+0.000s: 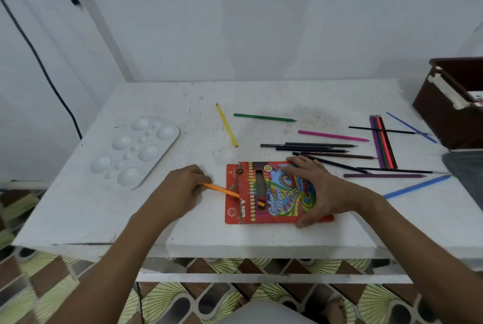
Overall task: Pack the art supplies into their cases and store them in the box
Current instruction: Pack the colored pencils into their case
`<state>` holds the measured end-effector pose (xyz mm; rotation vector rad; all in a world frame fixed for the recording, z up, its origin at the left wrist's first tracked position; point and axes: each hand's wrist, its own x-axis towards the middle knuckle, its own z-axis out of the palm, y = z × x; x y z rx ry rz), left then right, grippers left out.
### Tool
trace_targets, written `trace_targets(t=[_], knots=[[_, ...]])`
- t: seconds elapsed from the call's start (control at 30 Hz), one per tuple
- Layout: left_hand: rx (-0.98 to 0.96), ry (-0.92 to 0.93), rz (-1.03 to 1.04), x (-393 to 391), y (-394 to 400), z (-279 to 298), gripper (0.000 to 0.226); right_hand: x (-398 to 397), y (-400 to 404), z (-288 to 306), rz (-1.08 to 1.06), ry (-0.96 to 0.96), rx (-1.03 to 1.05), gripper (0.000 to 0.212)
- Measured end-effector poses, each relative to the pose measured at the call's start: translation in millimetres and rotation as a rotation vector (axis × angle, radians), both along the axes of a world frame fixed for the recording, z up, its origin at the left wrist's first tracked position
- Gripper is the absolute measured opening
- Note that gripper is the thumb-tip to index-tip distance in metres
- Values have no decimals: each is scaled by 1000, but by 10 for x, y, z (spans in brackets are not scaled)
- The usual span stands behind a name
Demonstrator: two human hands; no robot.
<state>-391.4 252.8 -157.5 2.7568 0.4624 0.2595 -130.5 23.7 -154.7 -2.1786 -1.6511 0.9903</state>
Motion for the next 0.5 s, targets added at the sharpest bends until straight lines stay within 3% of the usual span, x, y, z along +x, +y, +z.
trace_targets(t=[0.3,0.5], knots=[[225,-91,-15,-27,-55,179,27,20,-41,21,-14,42,38,102],[53,-100,-111,124,-138,-22,22,-16,-30,58,-22,36,28,106]])
